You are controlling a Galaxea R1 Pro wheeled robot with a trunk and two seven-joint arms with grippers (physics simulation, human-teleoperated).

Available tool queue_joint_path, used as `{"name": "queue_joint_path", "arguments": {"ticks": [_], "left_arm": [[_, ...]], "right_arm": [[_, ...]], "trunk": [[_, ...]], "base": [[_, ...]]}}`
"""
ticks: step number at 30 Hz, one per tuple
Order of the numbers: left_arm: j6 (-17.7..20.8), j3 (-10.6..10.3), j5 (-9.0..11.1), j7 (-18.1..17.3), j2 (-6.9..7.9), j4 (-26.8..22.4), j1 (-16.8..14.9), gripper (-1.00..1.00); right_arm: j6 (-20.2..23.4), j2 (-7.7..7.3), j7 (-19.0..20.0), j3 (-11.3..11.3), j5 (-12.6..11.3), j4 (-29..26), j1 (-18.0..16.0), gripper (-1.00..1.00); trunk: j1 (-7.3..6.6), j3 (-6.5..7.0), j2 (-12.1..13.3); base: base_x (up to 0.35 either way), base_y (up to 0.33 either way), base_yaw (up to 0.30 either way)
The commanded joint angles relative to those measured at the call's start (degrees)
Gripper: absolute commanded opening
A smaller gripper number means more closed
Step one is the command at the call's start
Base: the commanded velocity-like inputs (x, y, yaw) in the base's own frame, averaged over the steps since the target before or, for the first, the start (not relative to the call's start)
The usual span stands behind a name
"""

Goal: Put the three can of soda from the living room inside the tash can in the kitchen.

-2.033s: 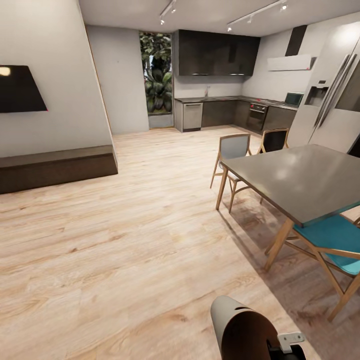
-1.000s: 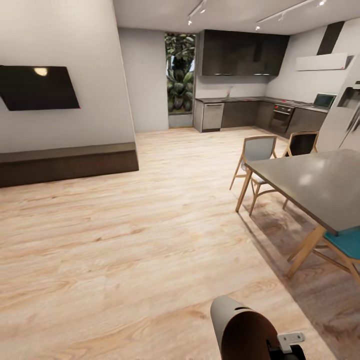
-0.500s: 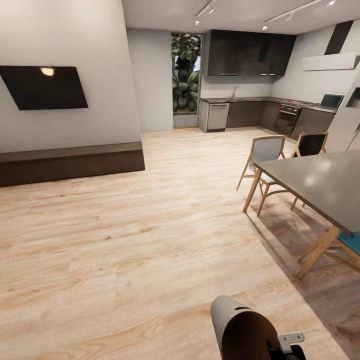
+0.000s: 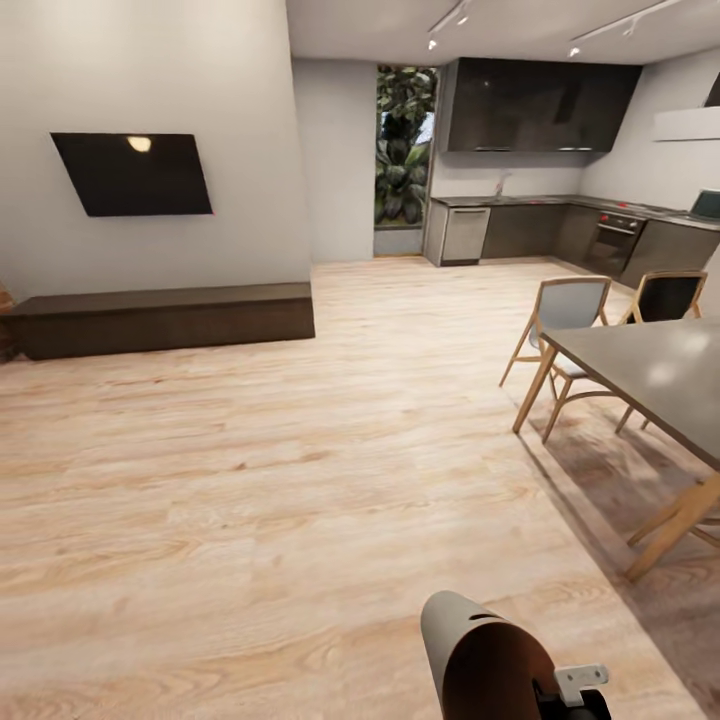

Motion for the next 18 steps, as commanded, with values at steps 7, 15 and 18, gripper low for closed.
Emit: {"name": "queue_joint_path", "arguments": {"ticks": [7, 15, 18], "left_arm": [[0.0, -0.01, 0.05, 0.0, 0.0, 0.0, 0.0, 1.0], [0.0, -0.02, 0.03, 0.0, 0.0, -0.08, 0.0, 1.0], [0.0, -0.02, 0.03, 0.0, 0.0, -0.08, 0.0, 1.0]], "right_arm": [[0.01, 0.01, 0.03, -0.07, 0.18, -0.11, -0.02, -1.0], [0.01, 0.01, 0.08, -0.07, 0.18, -0.11, -0.02, -1.0], [0.01, 0.01, 0.0, -0.07, 0.18, -0.11, -0.02, -1.0]], "trunk": [[0.0, 0.0, 0.0], [0.0, 0.0, 0.0], [0.0, 0.0, 0.0]], "base": [[0.0, 0.058, 0.249], [0.001, 0.1, 0.249], [0.034, 0.055, 0.186]]}}
